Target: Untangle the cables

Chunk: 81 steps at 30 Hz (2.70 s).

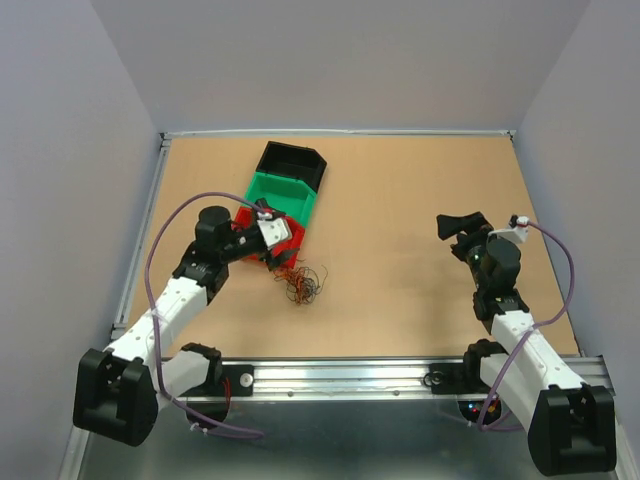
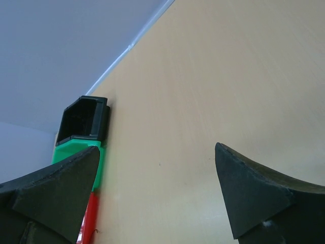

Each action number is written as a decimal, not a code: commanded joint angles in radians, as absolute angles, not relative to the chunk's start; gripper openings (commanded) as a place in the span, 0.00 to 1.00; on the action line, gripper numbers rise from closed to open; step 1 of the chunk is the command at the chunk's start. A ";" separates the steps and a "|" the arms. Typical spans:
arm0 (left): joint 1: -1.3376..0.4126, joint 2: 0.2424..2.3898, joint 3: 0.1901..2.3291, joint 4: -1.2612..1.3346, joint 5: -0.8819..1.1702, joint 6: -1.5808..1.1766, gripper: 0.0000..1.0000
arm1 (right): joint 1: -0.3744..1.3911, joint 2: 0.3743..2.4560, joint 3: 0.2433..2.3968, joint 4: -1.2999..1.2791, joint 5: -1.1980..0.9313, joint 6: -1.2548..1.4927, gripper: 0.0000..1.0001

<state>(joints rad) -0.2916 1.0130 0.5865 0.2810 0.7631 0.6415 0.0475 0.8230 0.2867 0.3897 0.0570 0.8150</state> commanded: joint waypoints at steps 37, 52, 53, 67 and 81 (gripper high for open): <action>-0.669 1.608 1.126 -0.270 0.747 0.852 0.00 | 0.051 0.841 0.314 0.600 -0.126 0.632 1.00; -0.655 1.482 1.016 0.313 0.433 0.453 0.86 | 0.210 1.216 0.484 0.695 -0.420 0.507 1.00; -0.652 1.459 1.000 0.342 0.417 0.448 0.87 | 0.266 1.283 0.514 0.672 -0.385 0.485 0.98; -0.641 1.493 0.923 0.385 0.199 0.534 0.82 | 0.456 1.666 0.739 0.595 -0.245 0.382 0.79; -0.643 1.701 1.084 0.164 0.356 0.560 0.70 | 0.491 1.632 0.693 0.606 -0.218 0.382 0.01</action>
<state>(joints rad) -0.6437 1.6787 1.0149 0.2340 0.2924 0.5423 0.4858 1.6833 0.6865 0.5625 -0.2584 0.3813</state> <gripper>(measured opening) 0.701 0.084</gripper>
